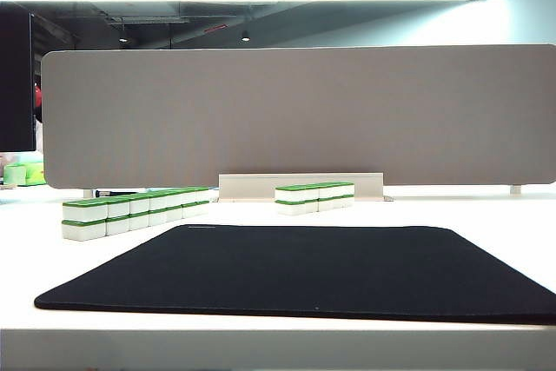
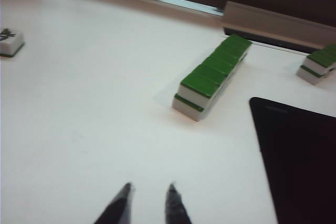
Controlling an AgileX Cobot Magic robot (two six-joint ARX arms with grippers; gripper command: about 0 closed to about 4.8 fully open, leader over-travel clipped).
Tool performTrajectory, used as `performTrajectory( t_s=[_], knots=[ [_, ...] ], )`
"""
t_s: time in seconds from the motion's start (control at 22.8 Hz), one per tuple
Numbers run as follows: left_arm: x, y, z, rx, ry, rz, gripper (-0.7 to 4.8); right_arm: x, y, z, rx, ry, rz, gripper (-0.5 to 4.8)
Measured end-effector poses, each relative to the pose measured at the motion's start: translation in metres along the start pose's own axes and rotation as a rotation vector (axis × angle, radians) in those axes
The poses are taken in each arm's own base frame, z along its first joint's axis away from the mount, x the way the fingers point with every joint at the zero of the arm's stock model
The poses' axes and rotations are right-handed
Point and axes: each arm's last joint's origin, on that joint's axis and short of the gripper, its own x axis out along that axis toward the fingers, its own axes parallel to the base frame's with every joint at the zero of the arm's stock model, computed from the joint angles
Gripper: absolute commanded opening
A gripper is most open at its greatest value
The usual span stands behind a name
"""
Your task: Take a mahjong tile from the mahjong wall and then place it on the table close to you.
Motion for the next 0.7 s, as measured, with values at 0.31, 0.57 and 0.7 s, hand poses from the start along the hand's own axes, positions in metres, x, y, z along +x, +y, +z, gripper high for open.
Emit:
performTrajectory(
  t_s=[0.31, 0.57, 0.7],
  knots=[
    [-0.003, -0.003, 0.01, -0.019, -0.032, -0.035, 0.56, -0.003, 0.001, 0.009, 0.039, -0.032, 0.004, -0.02],
    [-0.008, -0.006, 0.024, -0.02, -0.071, -0.054, 0.55, -0.009, 0.004, 0.027, 0.038, -0.079, 0.01, -0.02],
    [-0.012, -0.009, 0.033, -0.029, -0.093, -0.085, 0.55, -0.014, 0.006, 0.035, 0.053, -0.086, 0.014, -0.02]
  ],
)
